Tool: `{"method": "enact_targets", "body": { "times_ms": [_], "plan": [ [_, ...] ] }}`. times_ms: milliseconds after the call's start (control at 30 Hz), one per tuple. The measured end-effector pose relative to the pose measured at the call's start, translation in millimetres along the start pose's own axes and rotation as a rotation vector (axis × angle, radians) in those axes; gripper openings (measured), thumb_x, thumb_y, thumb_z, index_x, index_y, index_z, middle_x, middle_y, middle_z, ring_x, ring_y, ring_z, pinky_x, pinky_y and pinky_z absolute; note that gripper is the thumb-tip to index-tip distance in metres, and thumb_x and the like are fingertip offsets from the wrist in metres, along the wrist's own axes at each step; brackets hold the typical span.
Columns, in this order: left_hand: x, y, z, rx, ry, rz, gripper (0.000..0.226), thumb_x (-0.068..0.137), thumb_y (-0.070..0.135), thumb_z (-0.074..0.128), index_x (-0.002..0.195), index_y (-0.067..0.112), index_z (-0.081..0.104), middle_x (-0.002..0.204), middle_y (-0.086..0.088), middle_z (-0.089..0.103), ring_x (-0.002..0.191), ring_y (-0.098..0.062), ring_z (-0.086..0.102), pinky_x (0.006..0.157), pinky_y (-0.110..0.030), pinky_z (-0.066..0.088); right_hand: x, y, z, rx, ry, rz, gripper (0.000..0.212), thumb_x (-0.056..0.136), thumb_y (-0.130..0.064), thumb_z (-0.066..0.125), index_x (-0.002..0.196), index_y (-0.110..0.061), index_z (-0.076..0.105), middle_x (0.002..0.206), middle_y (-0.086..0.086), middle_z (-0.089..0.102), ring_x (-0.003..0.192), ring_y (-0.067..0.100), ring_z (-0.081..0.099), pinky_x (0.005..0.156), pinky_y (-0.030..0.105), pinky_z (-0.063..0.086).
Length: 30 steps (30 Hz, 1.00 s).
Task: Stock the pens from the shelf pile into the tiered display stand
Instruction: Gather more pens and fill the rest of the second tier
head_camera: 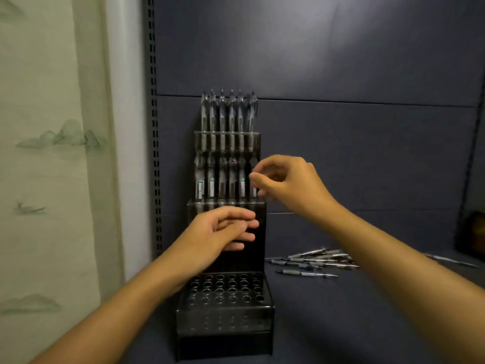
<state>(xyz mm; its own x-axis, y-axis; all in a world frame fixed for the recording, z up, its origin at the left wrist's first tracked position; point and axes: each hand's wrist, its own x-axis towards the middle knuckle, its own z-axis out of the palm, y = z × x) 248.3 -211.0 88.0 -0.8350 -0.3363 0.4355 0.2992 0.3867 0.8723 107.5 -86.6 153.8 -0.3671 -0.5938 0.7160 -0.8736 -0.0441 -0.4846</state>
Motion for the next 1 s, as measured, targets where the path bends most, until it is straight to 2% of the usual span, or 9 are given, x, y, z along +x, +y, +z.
{"method": "enact_targets", "body": {
  "times_ms": [133,267,400,500,567,667,800,900,1000],
  "plan": [
    [19.1,-6.9,53.2,0.099,-0.09,0.073,0.021,0.097,0.01,0.057,0.106,0.026,0.067,0.106,0.008,0.075,0.1,-0.009,0.071,0.086,-0.026,0.057,-35.5,51.1,-44.8,-0.16,0.006,0.082,0.008,0.094,-0.028,0.066,0.097,-0.024,0.072,0.09,-0.011,0.074,0.087,-0.002,0.068,0.077,0.012,0.05],
    [36.2,-16.0,116.6,0.249,-0.137,0.144,0.022,0.095,0.011,0.061,0.11,0.025,0.068,0.108,0.01,0.074,0.102,-0.001,0.068,0.093,-0.021,0.053,-66.7,102.6,-82.0,-0.243,-0.07,0.191,0.009,0.093,-0.026,0.067,0.1,-0.024,0.073,0.095,-0.011,0.073,0.092,0.0,0.066,0.081,0.011,0.05],
    [60.3,-32.6,172.0,0.372,-0.188,0.105,0.023,0.096,0.017,0.061,0.116,0.026,0.066,0.112,0.014,0.071,0.102,0.006,0.065,0.093,-0.016,0.051,-91.3,149.2,-113.3,-0.24,-0.137,0.225,0.013,0.093,-0.028,0.067,0.104,-0.024,0.073,0.096,-0.013,0.072,0.092,0.0,0.066,0.08,0.008,0.047],
    [78.8,-57.7,209.3,0.507,-0.196,0.043,0.025,0.095,0.023,0.062,0.119,0.029,0.063,0.117,0.017,0.067,0.107,0.007,0.061,0.099,-0.02,0.049,-109.2,191.0,-144.4,-0.246,-0.197,0.256,0.013,0.093,-0.027,0.067,0.104,-0.023,0.073,0.096,-0.012,0.072,0.092,0.0,0.066,0.081,0.01,0.046],
    [90.4,-77.3,226.6,0.656,-0.186,-0.011,0.03,0.095,0.028,0.062,0.124,0.032,0.057,0.124,0.017,0.061,0.114,0.001,0.058,0.103,-0.024,0.046,-118.8,223.1,-165.3,-0.261,-0.246,0.29,0.013,0.092,-0.029,0.067,0.104,-0.026,0.072,0.097,-0.011,0.072,0.094,0.002,0.066,0.083,0.013,0.047],
    [98.7,-103.2,232.4,0.906,-0.161,-0.129,0.044,0.094,0.028,0.06,0.135,0.03,0.046,0.138,0.01,0.05,0.128,-0.01,0.047,0.11,-0.027,0.037,-130.0,265.2,-180.6,-0.271,-0.33,0.326,0.015,0.092,-0.031,0.068,0.107,-0.028,0.07,0.098,-0.012,0.07,0.098,0.007,0.065,0.088,0.019,0.048],
    [99.2,-117.2,219.6,0.999,-0.063,-0.24,0.05,0.091,0.018,0.058,0.139,0.028,0.044,0.142,0.007,0.046,0.132,-0.013,0.045,0.112,-0.029,0.035,-129.2,296.8,-168.9,-0.244,-0.425,0.304,0.023,0.092,-0.032,0.068,0.114,-0.025,0.068,0.106,-0.009,0.07,0.1,0.007,0.065,0.092,0.021,0.048],
    [101.2,-123.6,209.5,1.078,-0.052,-0.303,0.052,0.092,0.025,0.059,0.141,0.028,0.044,0.145,0.007,0.045,0.132,-0.014,0.045,0.112,-0.03,0.035,-123.3,304.9,-147.1,-0.202,-0.5,0.264,0.026,0.093,-0.032,0.067,0.118,-0.024,0.066,0.112,-0.007,0.068,0.103,0.007,0.062,0.097,0.023,0.048],
    [101.6,-134.8,206.8,1.084,-0.064,-0.357,0.047,0.096,0.036,0.055,0.141,0.03,0.045,0.149,0.007,0.044,0.134,-0.013,0.045,0.114,-0.033,0.034,-119.6,311.0,-129.5,-0.208,-0.54,0.228,0.03,0.094,-0.034,0.065,0.121,-0.022,0.065,0.119,-0.004,0.067,0.101,0.006,0.057,0.091,0.018,0.042]
  ]
}}
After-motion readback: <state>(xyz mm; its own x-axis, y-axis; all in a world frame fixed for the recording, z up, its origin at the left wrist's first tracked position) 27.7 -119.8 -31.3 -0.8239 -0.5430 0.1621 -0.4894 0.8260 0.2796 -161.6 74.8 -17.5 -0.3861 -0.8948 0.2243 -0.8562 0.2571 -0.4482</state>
